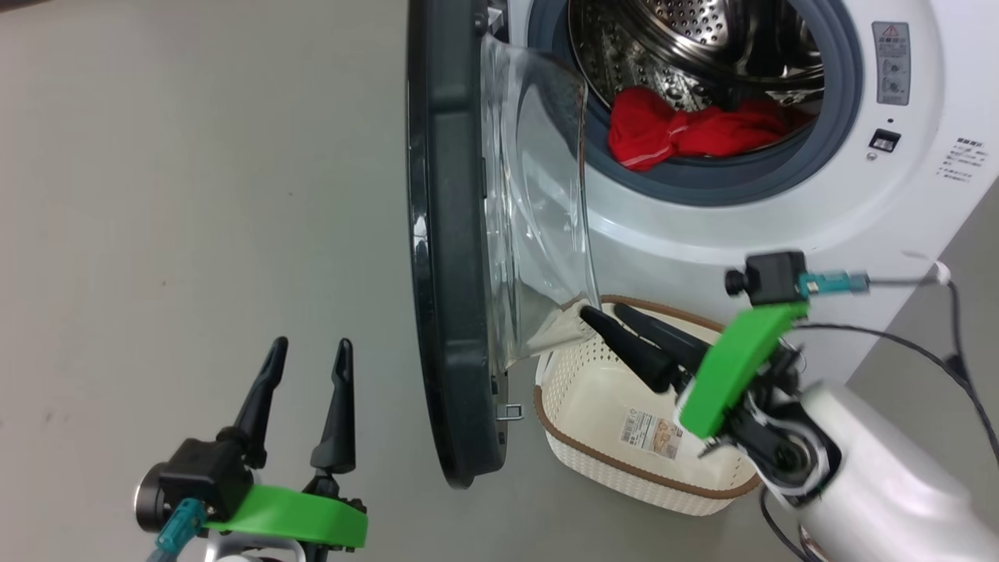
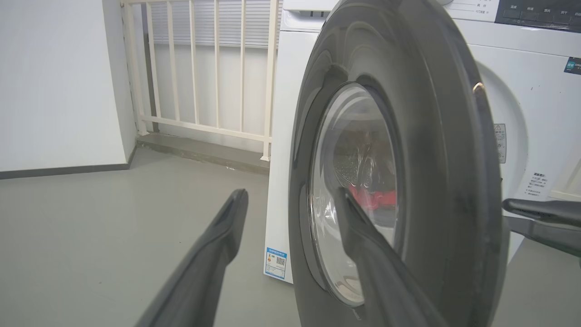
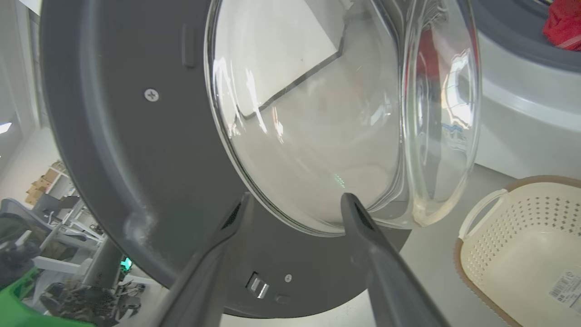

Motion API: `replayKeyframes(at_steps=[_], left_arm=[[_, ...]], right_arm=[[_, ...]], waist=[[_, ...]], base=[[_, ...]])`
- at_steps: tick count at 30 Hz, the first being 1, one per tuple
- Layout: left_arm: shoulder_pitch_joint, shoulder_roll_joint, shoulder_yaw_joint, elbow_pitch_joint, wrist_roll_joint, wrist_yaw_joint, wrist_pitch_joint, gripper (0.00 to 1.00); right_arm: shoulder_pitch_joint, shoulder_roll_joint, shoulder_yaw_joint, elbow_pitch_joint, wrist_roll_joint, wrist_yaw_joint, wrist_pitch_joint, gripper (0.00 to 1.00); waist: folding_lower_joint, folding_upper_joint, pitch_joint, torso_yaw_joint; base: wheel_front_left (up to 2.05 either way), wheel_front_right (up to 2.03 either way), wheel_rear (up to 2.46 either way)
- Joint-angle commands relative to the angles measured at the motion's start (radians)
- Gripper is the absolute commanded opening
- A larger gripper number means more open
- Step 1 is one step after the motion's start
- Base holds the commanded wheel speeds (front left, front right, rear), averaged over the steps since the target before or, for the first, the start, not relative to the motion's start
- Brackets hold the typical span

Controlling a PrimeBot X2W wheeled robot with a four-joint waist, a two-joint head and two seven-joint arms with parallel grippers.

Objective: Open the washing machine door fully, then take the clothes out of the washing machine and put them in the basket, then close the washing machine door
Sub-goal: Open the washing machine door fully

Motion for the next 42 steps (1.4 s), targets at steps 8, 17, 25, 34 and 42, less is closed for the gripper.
replayKeyframes(at_steps=[8,17,25,34,42], left_arm=[[0.005,0.015,0.056,-0.022,0.033,-0.019,-0.005,1.00],[0.017,0.015,0.073,-0.023,0.043,-0.024,-0.005,1.00],[0.025,0.015,0.078,-0.035,0.042,-0.019,-0.005,1.00],[0.020,0.015,0.073,-0.040,0.039,-0.016,-0.005,1.00],[0.021,0.015,0.076,-0.041,0.038,-0.011,-0.005,1.00]], right_arm=[[0.090,-0.053,0.021,0.031,-0.180,0.008,-0.357,1.00],[0.165,-0.002,-0.214,0.125,-0.475,0.008,-0.522,1.00],[0.284,0.103,-0.406,-0.016,-0.797,0.008,-0.522,1.00],[0.363,0.165,-0.485,-0.136,-1.012,0.008,-0.523,1.00],[0.377,0.187,-0.487,-0.126,-1.010,0.008,-0.523,1.00]], waist=[[0.0000,0.0000,-0.020,-0.014],[0.0000,0.0000,-0.024,-0.034],[0.0000,0.0000,-0.017,-0.048],[0.0000,0.0000,-0.007,-0.053],[0.0000,0.0000,-0.005,-0.053]], base=[[0.00,0.00,0.00],[0.00,0.00,0.00],[0.00,0.00,0.00],[0.00,0.00,0.00],[0.00,0.00,0.00]])
